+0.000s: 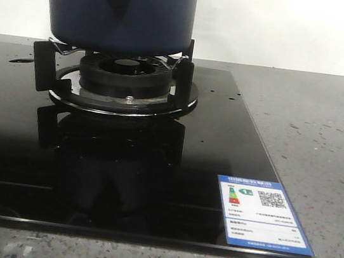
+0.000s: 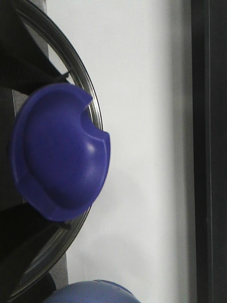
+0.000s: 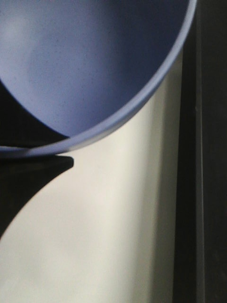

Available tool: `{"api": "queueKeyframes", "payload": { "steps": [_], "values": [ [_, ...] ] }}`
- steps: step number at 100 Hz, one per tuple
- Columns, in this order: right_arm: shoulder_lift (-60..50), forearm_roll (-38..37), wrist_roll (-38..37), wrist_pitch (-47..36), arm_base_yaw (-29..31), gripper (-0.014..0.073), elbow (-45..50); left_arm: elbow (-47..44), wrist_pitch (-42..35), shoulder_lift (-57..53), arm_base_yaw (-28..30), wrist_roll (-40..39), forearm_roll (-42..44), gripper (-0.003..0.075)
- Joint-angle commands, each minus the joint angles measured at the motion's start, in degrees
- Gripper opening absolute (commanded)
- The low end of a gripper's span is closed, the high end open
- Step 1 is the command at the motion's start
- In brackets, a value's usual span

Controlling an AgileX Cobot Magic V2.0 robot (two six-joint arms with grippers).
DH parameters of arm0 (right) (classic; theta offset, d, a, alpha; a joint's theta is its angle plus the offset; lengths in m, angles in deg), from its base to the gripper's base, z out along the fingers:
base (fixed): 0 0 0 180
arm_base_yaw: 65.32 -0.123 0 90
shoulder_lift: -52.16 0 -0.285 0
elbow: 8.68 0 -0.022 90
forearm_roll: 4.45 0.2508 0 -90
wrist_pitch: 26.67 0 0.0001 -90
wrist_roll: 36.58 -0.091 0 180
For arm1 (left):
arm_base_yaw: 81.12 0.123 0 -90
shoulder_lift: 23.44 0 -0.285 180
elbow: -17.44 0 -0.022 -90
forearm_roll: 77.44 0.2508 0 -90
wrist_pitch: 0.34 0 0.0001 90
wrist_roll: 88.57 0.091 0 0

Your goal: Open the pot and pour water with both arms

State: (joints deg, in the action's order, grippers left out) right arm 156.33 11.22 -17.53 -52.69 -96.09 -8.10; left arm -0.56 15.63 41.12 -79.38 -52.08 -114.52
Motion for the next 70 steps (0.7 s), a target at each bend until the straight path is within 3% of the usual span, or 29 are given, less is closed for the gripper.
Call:
{"api": "queueKeyframes", "payload": {
  "steps": [1,70],
  "values": [
    [-3.6,-0.8,0.2,-8.6,0.0,-0.0042,-1.4,1.9,-4.6,-1.3,0.1,-0.4,-1.5,0.0368],
    [-3.5,-1.8,0.2,-19.6,0.0,-0.0042,-1.4,1.9,-4.4,-1.3,0.1,-0.4,-1.5,0.0368]
  ]
}}
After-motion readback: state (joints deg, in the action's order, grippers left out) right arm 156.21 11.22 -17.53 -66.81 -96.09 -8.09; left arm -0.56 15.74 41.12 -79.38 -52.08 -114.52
